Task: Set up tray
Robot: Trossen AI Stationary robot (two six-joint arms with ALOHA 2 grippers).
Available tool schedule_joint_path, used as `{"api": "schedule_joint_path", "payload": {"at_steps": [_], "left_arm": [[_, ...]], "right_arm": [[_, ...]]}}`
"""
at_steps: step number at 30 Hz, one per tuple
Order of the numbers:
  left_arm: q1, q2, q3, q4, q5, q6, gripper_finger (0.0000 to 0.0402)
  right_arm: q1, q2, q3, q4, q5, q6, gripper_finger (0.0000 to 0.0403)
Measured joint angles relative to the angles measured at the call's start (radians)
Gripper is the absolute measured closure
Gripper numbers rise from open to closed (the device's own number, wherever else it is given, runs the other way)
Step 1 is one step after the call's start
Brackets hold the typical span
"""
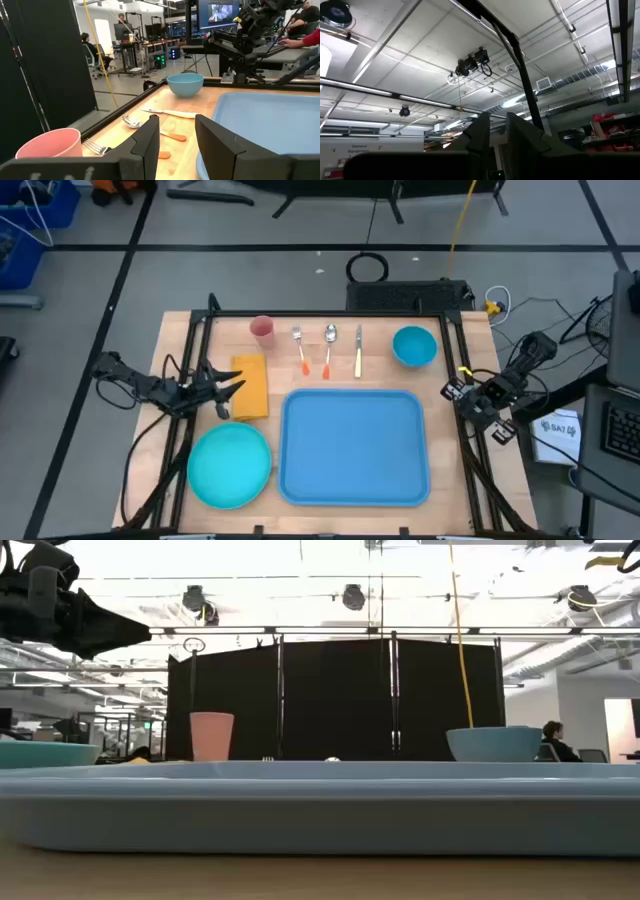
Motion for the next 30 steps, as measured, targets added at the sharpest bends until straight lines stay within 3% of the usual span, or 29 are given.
{"api": "schedule_joint_path", "payload": {"at_steps": [18,30], "left_arm": [[0.0,0.0,0.0,0.0,0.0,0.0,0.0272],[0.0,0.0,0.0,0.0,0.0,0.0,0.0272]], "right_arm": [[0.0,0.0,0.0,-0.096,0.007,0.0,0.0346],[0.0,0.0,0.0,-0.432,0.008,-0.001,0.0346]]}}
